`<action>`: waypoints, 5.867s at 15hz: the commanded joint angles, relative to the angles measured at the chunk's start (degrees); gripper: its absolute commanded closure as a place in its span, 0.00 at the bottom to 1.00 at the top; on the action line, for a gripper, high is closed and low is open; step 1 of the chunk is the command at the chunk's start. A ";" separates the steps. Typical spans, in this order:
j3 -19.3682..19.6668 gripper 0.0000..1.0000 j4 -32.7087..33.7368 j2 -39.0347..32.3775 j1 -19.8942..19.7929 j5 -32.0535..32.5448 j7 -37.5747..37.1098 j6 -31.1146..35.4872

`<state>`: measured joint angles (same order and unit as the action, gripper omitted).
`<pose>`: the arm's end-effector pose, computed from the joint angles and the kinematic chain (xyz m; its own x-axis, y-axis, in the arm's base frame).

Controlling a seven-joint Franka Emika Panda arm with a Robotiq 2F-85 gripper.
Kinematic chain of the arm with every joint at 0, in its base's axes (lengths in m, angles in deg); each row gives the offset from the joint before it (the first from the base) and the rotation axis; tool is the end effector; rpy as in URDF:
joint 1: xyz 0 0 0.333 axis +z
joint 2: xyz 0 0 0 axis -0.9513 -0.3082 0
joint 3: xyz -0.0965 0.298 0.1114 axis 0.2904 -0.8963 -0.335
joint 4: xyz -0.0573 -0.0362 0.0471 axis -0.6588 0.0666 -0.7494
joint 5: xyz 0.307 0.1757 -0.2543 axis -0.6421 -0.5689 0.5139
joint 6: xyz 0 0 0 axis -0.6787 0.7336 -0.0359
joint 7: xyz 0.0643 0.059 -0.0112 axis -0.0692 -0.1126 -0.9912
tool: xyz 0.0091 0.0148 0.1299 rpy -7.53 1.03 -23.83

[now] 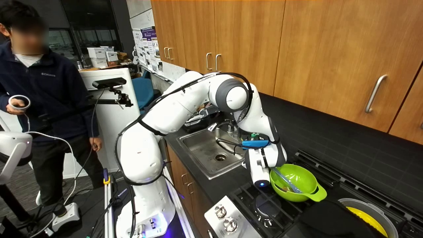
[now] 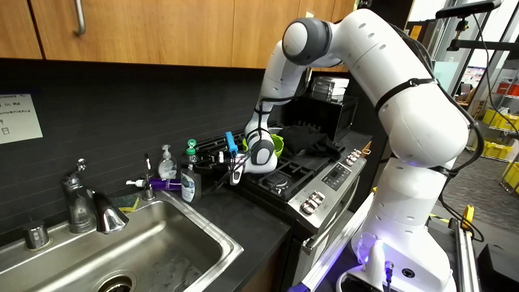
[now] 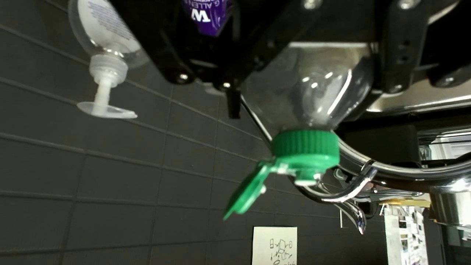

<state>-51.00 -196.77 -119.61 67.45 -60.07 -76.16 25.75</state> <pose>0.5893 0.0470 0.0215 0.1027 0.0168 -0.9946 -0.8253 0.5596 -0.0758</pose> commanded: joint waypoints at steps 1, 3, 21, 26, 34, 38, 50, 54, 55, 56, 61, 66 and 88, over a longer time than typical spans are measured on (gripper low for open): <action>0.89 0.57 -4.45 4.71 0.52 1.81 0.91 1.02; 1.14 0.57 -5.43 5.52 0.53 2.62 0.81 1.42; 4.47 0.57 -16.25 15.55 -0.15 4.45 4.15 3.13; 5.37 0.57 -18.16 18.46 -0.06 5.05 3.79 3.44; 4.77 0.00 -15.67 17.13 0.27 7.76 2.11 2.73; 4.00 0.00 -14.44 15.58 0.13 8.24 2.55 1.44; 1.83 0.00 -3.28 4.51 1.45 9.51 -2.08 1.06; 1.81 0.00 -1.45 2.61 1.39 10.05 -2.50 1.25; 1.77 0.25 -1.24 2.43 1.40 10.03 -2.58 1.31; 1.79 0.27 -0.95 2.24 1.41 10.03 -2.56 1.40; 1.84 0.60 -0.33 2.26 1.47 10.36 -2.80 1.76; 1.83 0.61 -0.09 2.46 1.38 10.83 -3.04 1.83; 4.97 0.61 -15.78 14.90 1.52 11.61 8.73 2.70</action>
<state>-46.55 -209.95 -108.37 68.94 -49.82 -67.66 27.95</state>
